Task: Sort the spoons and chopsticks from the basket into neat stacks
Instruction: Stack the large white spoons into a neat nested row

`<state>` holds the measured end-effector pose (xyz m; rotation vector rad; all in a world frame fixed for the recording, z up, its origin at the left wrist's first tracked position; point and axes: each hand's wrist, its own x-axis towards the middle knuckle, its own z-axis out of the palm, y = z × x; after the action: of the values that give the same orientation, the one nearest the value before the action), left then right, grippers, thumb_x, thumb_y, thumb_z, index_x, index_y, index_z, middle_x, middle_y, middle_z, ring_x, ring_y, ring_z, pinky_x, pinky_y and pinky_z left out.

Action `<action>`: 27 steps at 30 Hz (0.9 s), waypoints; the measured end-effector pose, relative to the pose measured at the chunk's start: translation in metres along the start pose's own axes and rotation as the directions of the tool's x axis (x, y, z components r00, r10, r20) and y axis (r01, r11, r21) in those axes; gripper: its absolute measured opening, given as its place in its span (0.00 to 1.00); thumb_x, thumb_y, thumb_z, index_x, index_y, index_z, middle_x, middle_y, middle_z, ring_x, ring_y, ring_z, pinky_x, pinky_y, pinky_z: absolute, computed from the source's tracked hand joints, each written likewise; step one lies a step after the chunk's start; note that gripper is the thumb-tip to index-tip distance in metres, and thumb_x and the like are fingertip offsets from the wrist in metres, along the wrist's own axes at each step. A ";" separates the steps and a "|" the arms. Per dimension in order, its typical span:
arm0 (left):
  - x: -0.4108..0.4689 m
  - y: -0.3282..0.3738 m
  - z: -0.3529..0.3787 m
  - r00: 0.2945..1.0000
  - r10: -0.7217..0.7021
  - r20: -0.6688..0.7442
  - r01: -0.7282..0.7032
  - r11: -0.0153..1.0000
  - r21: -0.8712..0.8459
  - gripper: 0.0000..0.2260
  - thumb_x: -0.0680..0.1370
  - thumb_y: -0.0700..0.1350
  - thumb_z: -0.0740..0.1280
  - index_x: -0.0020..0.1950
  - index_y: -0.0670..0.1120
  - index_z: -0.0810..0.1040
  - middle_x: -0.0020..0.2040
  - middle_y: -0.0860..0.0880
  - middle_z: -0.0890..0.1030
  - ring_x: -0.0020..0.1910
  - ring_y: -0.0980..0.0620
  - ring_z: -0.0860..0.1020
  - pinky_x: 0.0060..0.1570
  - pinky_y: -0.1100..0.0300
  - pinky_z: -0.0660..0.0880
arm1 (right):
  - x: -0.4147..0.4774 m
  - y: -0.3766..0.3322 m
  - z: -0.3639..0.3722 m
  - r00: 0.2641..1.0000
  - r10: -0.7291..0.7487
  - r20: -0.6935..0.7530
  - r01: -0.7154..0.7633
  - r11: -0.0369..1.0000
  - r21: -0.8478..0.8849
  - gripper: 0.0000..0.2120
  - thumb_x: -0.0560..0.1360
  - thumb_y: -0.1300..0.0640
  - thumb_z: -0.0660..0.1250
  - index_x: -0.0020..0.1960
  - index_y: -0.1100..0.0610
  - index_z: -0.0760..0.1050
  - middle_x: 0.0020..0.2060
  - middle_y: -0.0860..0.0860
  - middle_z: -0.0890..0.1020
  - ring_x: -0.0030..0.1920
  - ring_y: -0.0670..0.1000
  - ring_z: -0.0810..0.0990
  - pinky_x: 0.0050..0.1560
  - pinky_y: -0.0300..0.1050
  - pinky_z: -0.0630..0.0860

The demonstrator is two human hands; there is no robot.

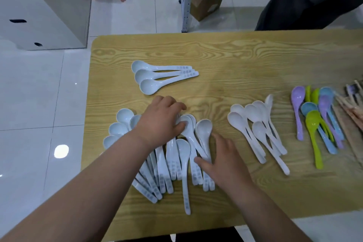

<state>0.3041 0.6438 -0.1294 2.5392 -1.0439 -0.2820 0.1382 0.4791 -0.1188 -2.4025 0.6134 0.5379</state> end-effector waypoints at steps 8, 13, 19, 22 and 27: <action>0.017 0.019 0.014 0.990 -0.016 0.139 -0.002 0.992 0.128 0.15 0.72 0.47 0.69 0.58 0.46 0.81 0.49 0.45 0.80 0.52 0.39 0.75 0.52 0.45 0.75 | 0.001 0.008 0.016 0.996 0.081 0.039 -0.086 0.982 0.167 0.17 0.79 0.47 0.64 0.67 0.47 0.68 0.49 0.44 0.78 0.48 0.47 0.78 0.49 0.50 0.77; 0.016 0.019 0.019 1.000 0.000 0.009 -0.002 0.993 0.115 0.05 0.68 0.42 0.71 0.42 0.46 0.81 0.37 0.47 0.78 0.41 0.40 0.76 0.40 0.52 0.71 | 0.001 0.012 0.017 0.997 0.074 0.023 -0.077 0.986 0.148 0.10 0.80 0.52 0.60 0.59 0.51 0.72 0.45 0.45 0.76 0.42 0.47 0.75 0.43 0.49 0.77; 0.007 0.027 0.014 0.994 -0.015 -0.110 0.018 0.999 0.028 0.02 0.71 0.46 0.72 0.43 0.50 0.82 0.37 0.53 0.79 0.44 0.43 0.76 0.43 0.55 0.62 | -0.007 0.016 0.017 0.998 0.054 0.029 -0.057 0.993 0.108 0.16 0.80 0.53 0.58 0.66 0.53 0.71 0.54 0.49 0.73 0.47 0.49 0.75 0.48 0.51 0.78; 0.000 0.032 0.004 0.987 -0.090 -0.130 0.068 0.985 -0.160 0.11 0.75 0.54 0.65 0.51 0.49 0.82 0.45 0.53 0.80 0.47 0.49 0.74 0.49 0.54 0.68 | -0.016 0.019 0.014 1.000 0.005 -0.014 -0.003 0.990 0.139 0.18 0.80 0.54 0.57 0.70 0.54 0.70 0.56 0.48 0.72 0.49 0.48 0.74 0.52 0.50 0.77; -0.039 0.063 -0.039 0.911 -0.387 0.139 0.357 0.576 -0.735 0.13 0.77 0.53 0.71 0.61 0.56 0.77 0.56 0.57 0.78 0.55 0.61 0.77 0.52 0.67 0.74 | -0.037 0.013 0.000 0.984 -0.139 -0.107 0.157 0.971 0.179 0.20 0.81 0.55 0.59 0.72 0.52 0.69 0.52 0.45 0.70 0.43 0.45 0.74 0.45 0.42 0.76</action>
<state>0.2489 0.6411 -0.0658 1.9234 -0.2289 -0.6323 0.1013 0.4804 -0.1064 -2.2817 0.4957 0.2914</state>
